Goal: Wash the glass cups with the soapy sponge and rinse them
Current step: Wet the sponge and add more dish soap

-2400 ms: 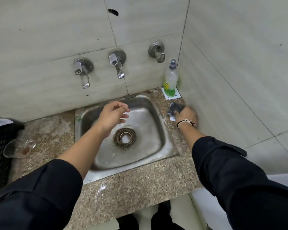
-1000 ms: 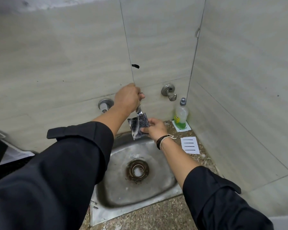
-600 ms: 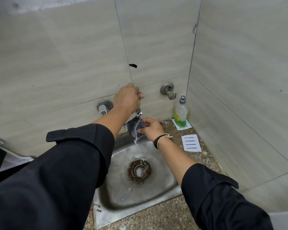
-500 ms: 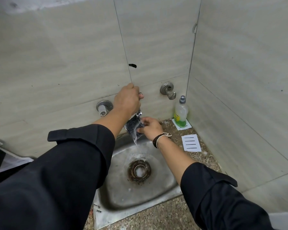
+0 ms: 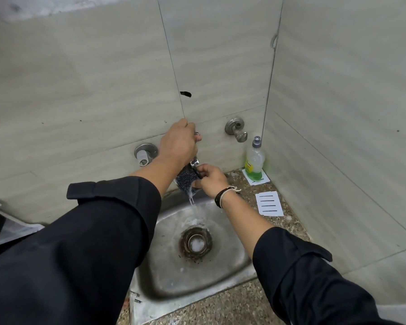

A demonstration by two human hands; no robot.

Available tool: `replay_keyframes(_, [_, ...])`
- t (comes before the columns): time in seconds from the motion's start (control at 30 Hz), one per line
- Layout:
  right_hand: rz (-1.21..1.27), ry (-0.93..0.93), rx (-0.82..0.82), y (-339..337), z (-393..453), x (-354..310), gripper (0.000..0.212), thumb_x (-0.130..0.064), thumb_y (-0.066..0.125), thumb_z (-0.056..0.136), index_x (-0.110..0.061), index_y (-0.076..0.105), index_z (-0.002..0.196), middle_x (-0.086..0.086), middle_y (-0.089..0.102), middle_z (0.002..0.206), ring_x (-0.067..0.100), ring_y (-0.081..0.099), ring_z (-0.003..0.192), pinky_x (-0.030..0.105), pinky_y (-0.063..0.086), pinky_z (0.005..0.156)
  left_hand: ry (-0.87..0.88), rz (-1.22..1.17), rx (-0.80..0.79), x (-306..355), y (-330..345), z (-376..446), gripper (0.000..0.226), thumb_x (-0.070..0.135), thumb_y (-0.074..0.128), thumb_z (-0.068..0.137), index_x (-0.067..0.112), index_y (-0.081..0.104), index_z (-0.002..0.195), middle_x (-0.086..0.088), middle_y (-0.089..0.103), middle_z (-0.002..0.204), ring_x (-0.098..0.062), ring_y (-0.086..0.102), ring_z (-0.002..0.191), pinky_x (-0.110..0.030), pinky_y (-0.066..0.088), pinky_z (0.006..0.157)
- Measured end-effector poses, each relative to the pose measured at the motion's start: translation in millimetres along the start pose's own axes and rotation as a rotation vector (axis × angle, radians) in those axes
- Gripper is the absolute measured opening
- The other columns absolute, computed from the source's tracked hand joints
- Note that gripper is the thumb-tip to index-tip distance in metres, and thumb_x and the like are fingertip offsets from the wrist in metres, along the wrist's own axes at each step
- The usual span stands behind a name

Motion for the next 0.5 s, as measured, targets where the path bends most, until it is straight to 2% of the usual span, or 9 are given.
replay_keyframes(0.17, [0.189,0.067,-0.002,-8,5,10,0.04,0.011,0.076,0.069,-0.018,0.071,0.096,0.014,0.073,0.101,0.038,0.07,0.1,0.051,0.057,0.092,0.016,0.007,0.0,2,-2,-1,0.016,0.022,0.053,0.101,0.01,0.061,0.107,-0.005,0.052,0.109,-0.028,0.053,0.106,-0.037,0.033,0.067])
replay_keyframes(0.27, [0.288,0.113,-0.026,-17,4,18,0.039,0.016,0.071,0.073,-0.015,0.069,0.096,0.013,0.073,0.097,0.042,0.07,0.1,0.054,0.056,0.091,0.013,0.006,0.004,1,-1,0,0.014,0.02,0.053,0.1,0.01,0.061,0.107,-0.003,0.048,0.105,-0.027,0.052,0.106,-0.037,0.033,0.067])
replay_keyframes(0.5, [0.45,0.207,-0.043,-34,-2,35,0.037,0.022,0.063,0.079,-0.009,0.066,0.099,0.015,0.072,0.105,0.036,0.07,0.102,0.052,0.056,0.093,0.011,0.011,-0.001,3,-1,-1,0.014,0.018,0.053,0.099,0.009,0.06,0.107,-0.007,0.052,0.112,-0.029,0.051,0.109,-0.037,0.033,0.068])
Point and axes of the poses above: each hand's wrist, its own z-axis towards the middle knuckle, its own y-axis out of the palm, x = y × z, the point moved 3 cm from there along z, towards the middle knuckle
